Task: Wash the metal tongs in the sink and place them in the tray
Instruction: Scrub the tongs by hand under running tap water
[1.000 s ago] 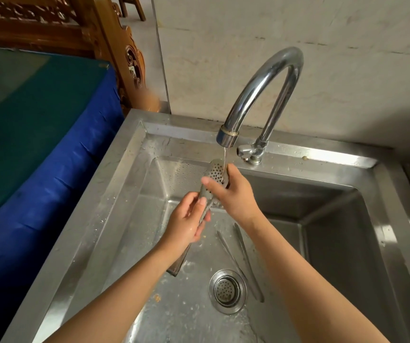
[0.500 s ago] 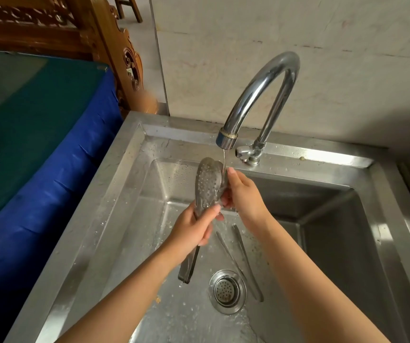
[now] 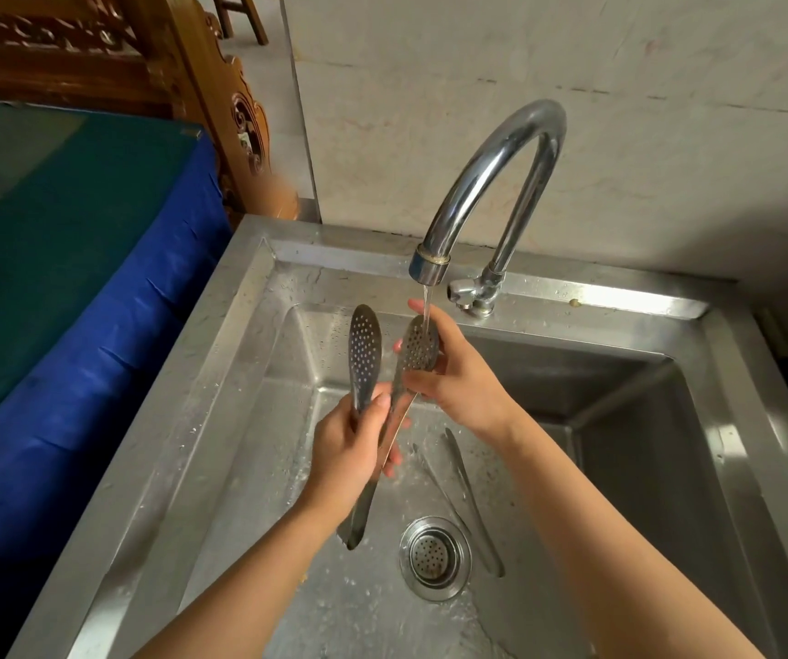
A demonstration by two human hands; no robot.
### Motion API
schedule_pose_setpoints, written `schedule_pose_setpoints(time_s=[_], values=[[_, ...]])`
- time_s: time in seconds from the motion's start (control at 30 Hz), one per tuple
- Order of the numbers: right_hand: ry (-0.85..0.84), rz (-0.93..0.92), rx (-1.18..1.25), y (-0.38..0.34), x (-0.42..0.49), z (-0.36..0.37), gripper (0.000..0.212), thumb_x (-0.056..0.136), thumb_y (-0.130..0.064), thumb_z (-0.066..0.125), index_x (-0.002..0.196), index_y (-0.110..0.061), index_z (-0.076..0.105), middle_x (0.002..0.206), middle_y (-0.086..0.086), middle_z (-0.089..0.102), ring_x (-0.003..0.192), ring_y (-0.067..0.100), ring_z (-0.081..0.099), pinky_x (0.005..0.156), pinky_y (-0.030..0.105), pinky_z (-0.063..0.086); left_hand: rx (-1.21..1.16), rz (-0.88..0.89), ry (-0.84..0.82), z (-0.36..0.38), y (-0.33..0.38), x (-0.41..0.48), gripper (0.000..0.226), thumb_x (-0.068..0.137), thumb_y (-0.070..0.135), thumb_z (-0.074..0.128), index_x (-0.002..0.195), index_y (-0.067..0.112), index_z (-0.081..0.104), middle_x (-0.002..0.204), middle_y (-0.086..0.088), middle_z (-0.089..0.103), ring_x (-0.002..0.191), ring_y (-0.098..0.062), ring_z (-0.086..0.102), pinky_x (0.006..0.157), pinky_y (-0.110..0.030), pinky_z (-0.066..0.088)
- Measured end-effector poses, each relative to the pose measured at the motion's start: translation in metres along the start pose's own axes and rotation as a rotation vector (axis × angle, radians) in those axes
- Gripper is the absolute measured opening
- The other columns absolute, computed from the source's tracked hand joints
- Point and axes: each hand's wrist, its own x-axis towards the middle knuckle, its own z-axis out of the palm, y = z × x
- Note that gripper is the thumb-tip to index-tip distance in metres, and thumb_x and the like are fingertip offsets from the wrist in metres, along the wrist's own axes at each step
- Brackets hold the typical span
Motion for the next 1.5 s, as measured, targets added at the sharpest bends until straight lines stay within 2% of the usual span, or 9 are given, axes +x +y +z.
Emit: schedule_pose_setpoints(time_s=[0.27, 0.47, 0.6, 0.73, 0.93, 1.1, 1.2, 1.37, 1.5], values=[[0.269, -0.103, -0.307, 0.001, 0.006, 0.019, 0.007, 0.093, -0.015, 0.052, 0.099, -0.012, 0.056, 0.062, -0.016, 0.055, 0.055, -0.001, 0.058, 0.058, 0.018, 0.047, 0.312, 0.192, 0.216, 0.002, -0.01, -0.009, 0.02, 0.087, 0.034, 0.053, 0.084, 0.016, 0.059, 0.055, -0.02, 0.056, 0.046, -0.021, 0.058, 0.048, -0.034, 0.049], [0.568, 0.0, -0.462, -0.002, 0.015, 0.022, 0.051, 0.099, -0.037, 0.035, 0.051, -0.021, 0.032, 0.047, -0.004, 0.039, 0.045, 0.013, 0.035, 0.049, 0.031, 0.029, 0.398, 0.226, 0.147, -0.001, -0.004, 0.003, 0.008, 0.092, 0.028, 0.047, 0.097, 0.025, 0.053, 0.049, 0.007, 0.055, 0.039, -0.006, 0.054, 0.039, -0.025, 0.045], [0.257, 0.075, -0.111, -0.01, 0.016, 0.018, 0.025, 0.101, -0.017, 0.033, 0.098, -0.009, 0.056, 0.085, 0.001, 0.057, 0.074, 0.018, 0.053, 0.073, 0.036, 0.046, 0.323, 0.089, 0.005, -0.004, -0.002, 0.011, 0.012, 0.095, 0.035, 0.041, 0.095, 0.03, 0.052, 0.047, 0.0, 0.059, 0.031, -0.011, 0.048, 0.032, -0.019, 0.036], [-0.057, -0.006, 0.075, -0.013, 0.012, 0.003, 0.032, 0.093, -0.012, 0.053, 0.124, -0.016, 0.047, 0.101, 0.003, 0.052, 0.086, 0.013, 0.056, 0.084, 0.028, 0.052, 0.09, -0.124, -0.047, -0.008, -0.001, 0.015, 0.021, 0.097, 0.037, 0.035, 0.089, 0.024, 0.049, 0.048, -0.003, 0.062, 0.029, -0.018, 0.048, 0.03, -0.023, 0.037], [-0.056, -0.038, 0.182, -0.011, 0.015, -0.004, 0.031, 0.075, 0.004, 0.071, 0.096, -0.011, 0.054, 0.076, -0.007, 0.063, 0.066, 0.002, 0.063, 0.064, 0.015, 0.052, -0.167, -0.367, -0.118, -0.014, 0.0, 0.02, 0.032, 0.095, 0.039, 0.043, 0.084, 0.011, 0.054, 0.047, -0.007, 0.058, 0.029, -0.021, 0.049, 0.031, -0.021, 0.037], [0.075, -0.029, 0.257, -0.016, 0.015, 0.005, 0.023, 0.093, -0.016, 0.054, 0.07, -0.013, 0.055, 0.061, -0.003, 0.062, 0.054, 0.009, 0.057, 0.054, 0.022, 0.052, -0.204, -0.412, -0.195, -0.013, 0.0, 0.017, 0.036, 0.095, 0.04, 0.04, 0.084, 0.009, 0.055, 0.043, -0.004, 0.055, 0.027, -0.017, 0.046, 0.03, -0.019, 0.035], [0.113, 0.032, 0.243, -0.015, 0.011, 0.009, 0.032, 0.099, -0.026, 0.042, 0.079, -0.005, 0.055, 0.064, 0.003, 0.058, 0.059, 0.016, 0.054, 0.059, 0.027, 0.051, -0.26, -0.466, -0.222, -0.01, 0.0, 0.018, 0.035, 0.098, 0.033, 0.033, 0.09, 0.009, 0.057, 0.041, -0.003, 0.053, 0.025, -0.014, 0.043, 0.028, -0.016, 0.033], [-0.16, 0.094, 0.315, -0.012, 0.003, 0.013, 0.027, 0.084, 0.007, 0.059, 0.106, -0.004, 0.047, 0.079, 0.012, 0.056, 0.062, 0.019, 0.054, 0.055, 0.028, 0.043, -0.244, -0.502, -0.27, -0.009, 0.0, 0.023, 0.032, 0.099, 0.025, 0.029, 0.103, 0.011, 0.057, 0.039, 0.0, 0.052, 0.024, -0.011, 0.042, 0.028, -0.013, 0.032], [0.046, 0.138, 0.185, -0.019, 0.004, 0.015, 0.028, 0.087, -0.019, 0.064, 0.091, 0.007, 0.055, 0.065, 0.021, 0.057, 0.042, 0.02, 0.057, 0.045, 0.032, 0.043, -0.202, -0.499, -0.314, -0.005, 0.002, 0.021, 0.029, 0.098, 0.028, 0.034, 0.097, 0.014, 0.059, 0.04, 0.0, 0.049, 0.024, -0.011, 0.04, 0.028, -0.013, 0.031]])
